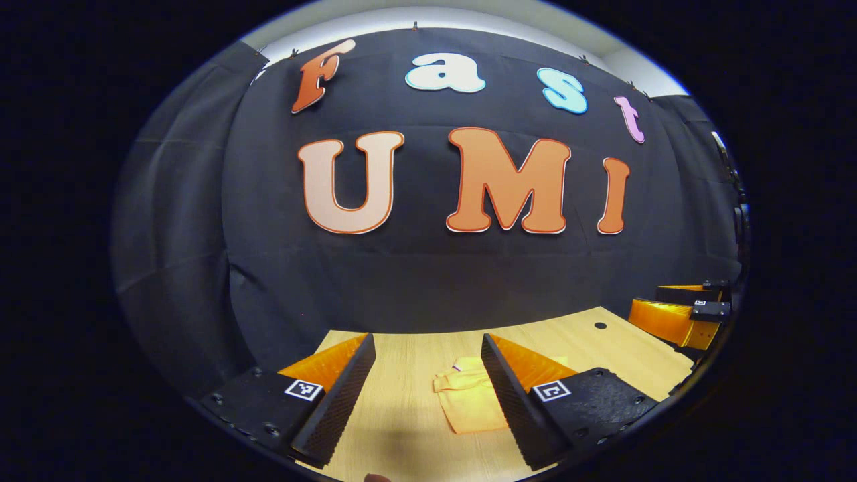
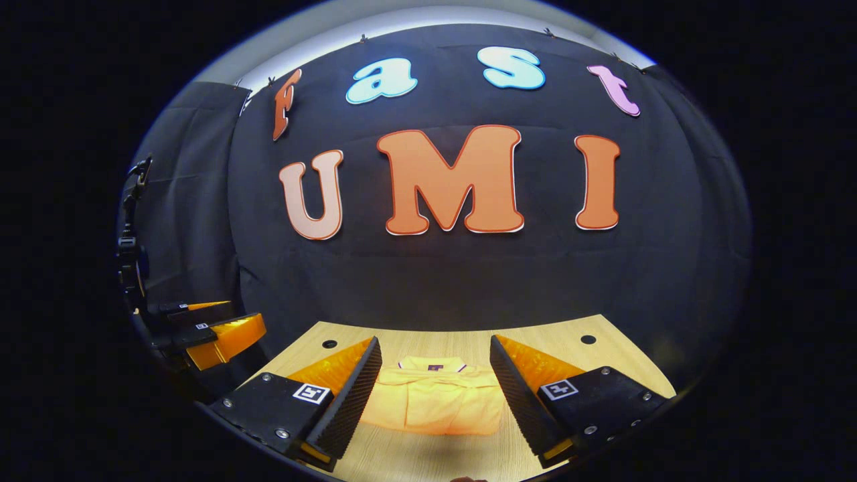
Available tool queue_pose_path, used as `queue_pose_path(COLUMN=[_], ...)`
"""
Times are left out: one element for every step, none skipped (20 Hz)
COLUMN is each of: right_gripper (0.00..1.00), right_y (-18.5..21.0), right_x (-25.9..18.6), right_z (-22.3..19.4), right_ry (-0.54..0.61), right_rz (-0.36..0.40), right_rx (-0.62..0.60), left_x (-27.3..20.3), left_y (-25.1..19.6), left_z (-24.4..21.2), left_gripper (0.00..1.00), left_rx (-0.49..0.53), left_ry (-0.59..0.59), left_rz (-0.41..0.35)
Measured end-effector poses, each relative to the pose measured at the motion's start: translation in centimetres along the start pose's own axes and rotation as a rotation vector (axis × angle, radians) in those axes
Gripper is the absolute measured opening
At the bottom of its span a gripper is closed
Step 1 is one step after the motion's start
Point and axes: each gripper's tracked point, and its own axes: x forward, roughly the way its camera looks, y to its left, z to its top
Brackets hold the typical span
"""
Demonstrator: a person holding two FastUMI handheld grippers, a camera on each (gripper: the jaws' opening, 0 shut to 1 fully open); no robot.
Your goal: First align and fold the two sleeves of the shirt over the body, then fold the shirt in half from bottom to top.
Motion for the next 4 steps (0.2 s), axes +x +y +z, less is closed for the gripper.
queue_pose_path(right_gripper=[0.98,0.98,0.98,0.98], right_y=[0.3,0.7,1.0,1.4], right_x=[-0.4,-0.7,-1.0,-1.3], right_z=[-0.4,-0.7,-0.7,-0.8], right_ry=[0.006,0.011,0.013,0.009], right_rz=[-0.003,-0.005,-0.005,-0.001], right_rx=[-0.006,-0.011,-0.016,-0.019], left_x=[-0.4,-0.7,-0.8,-1.0], left_y=[0.2,0.4,0.7,1.1], left_z=[-0.1,-0.1,-0.2,-0.1], left_gripper=[0.98,0.98,0.98,0.98], left_rx=[-0.009,-0.023,-0.038,-0.047], left_ry=[0.004,0.005,0.008,0.006], left_rz=[-0.003,-0.005,-0.005,-0.002])
